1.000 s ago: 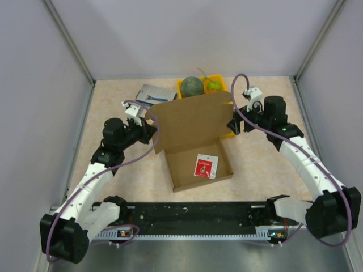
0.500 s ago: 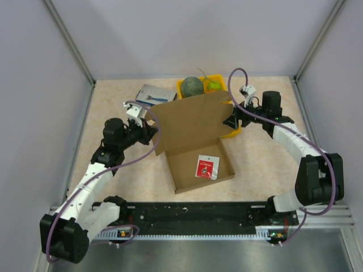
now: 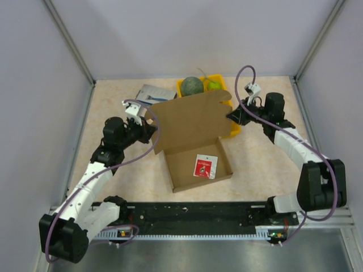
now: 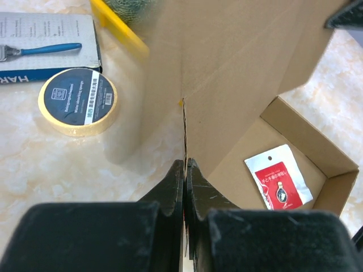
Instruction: Fold the paper box
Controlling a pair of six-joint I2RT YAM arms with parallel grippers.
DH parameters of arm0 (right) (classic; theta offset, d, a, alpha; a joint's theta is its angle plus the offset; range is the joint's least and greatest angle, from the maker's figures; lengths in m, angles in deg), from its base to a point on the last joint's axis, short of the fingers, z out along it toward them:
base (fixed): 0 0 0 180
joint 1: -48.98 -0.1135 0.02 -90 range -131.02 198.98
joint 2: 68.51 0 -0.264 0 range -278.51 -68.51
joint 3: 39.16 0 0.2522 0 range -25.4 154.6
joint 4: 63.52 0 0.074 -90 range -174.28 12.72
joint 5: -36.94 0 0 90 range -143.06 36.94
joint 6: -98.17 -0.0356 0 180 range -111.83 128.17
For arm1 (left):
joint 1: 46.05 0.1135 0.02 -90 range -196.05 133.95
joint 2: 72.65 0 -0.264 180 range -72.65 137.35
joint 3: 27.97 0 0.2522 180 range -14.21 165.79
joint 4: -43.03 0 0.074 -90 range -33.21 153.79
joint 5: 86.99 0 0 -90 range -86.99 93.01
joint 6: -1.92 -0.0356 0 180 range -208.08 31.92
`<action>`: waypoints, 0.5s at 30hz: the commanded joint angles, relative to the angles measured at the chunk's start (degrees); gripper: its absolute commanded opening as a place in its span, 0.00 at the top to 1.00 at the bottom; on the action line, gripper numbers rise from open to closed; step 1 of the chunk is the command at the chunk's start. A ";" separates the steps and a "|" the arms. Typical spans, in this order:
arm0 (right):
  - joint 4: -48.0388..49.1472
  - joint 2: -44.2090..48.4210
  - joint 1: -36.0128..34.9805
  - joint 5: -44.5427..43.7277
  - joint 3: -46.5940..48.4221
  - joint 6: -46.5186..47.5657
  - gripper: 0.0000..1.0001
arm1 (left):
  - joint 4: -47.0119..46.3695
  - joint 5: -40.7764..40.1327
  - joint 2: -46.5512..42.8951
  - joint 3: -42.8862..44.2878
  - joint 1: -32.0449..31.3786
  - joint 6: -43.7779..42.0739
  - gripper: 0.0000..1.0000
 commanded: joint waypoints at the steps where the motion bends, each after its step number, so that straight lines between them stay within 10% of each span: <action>1: 7.39 9.97 -3.79 -9.82 -5.25 -8.72 0.89 | -4.96 -6.82 -1.63 -0.06 -0.94 4.55 1.00; 15: 0.02 29.59 -23.04 -43.46 -17.21 -12.67 1.00 | -9.27 -31.08 -3.66 -5.06 -10.17 16.33 1.00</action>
